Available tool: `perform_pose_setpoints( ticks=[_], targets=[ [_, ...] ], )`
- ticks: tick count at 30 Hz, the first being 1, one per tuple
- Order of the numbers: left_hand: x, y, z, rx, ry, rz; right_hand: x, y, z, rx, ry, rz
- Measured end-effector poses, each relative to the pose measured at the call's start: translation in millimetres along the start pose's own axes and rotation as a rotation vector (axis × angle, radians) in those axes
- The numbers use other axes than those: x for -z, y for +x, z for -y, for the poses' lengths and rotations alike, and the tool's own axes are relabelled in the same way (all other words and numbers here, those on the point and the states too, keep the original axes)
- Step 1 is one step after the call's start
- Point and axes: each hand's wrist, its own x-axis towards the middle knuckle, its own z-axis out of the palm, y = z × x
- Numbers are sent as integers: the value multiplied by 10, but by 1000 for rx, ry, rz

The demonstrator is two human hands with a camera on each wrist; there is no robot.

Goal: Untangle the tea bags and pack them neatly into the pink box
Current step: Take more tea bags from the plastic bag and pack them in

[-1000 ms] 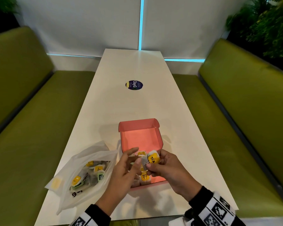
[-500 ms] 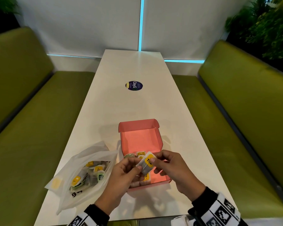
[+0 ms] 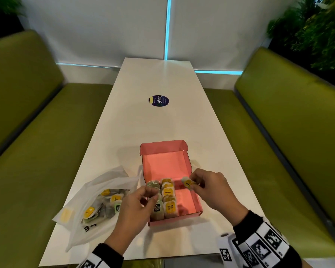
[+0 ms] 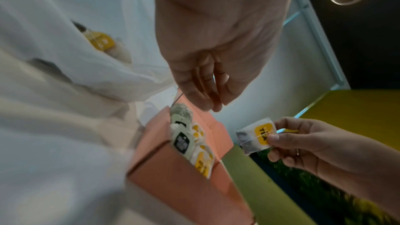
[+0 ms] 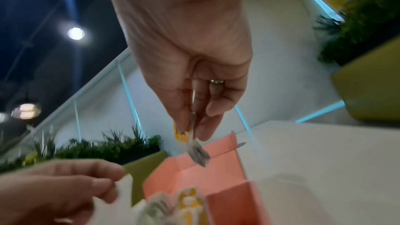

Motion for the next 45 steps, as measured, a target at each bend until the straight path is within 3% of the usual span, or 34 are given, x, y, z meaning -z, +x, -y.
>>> perform_pose_setpoints(
  ticks=[4, 9, 18, 30, 37, 45],
  targets=[
    [-26, -75, 153, -200, 365, 52, -94, -32, -162, 15, -64, 101],
    [-161, 31, 181, -389, 613, 61, -257, -145, -225, 58, 44, 255],
    [-348, 300, 142, -409, 941, 224, -513, -250, -290, 86, 126, 261],
    [-497, 291, 234, -472, 1025, 166, -616, -278, -293, 106, 155, 271],
    [-452, 269, 288, -397, 994, 179, -602, -237, -289, 125, 5, 353],
    [-420, 259, 249, -364, 939, 176, -562, -228, -232, 124, 44, 418]
  ],
)
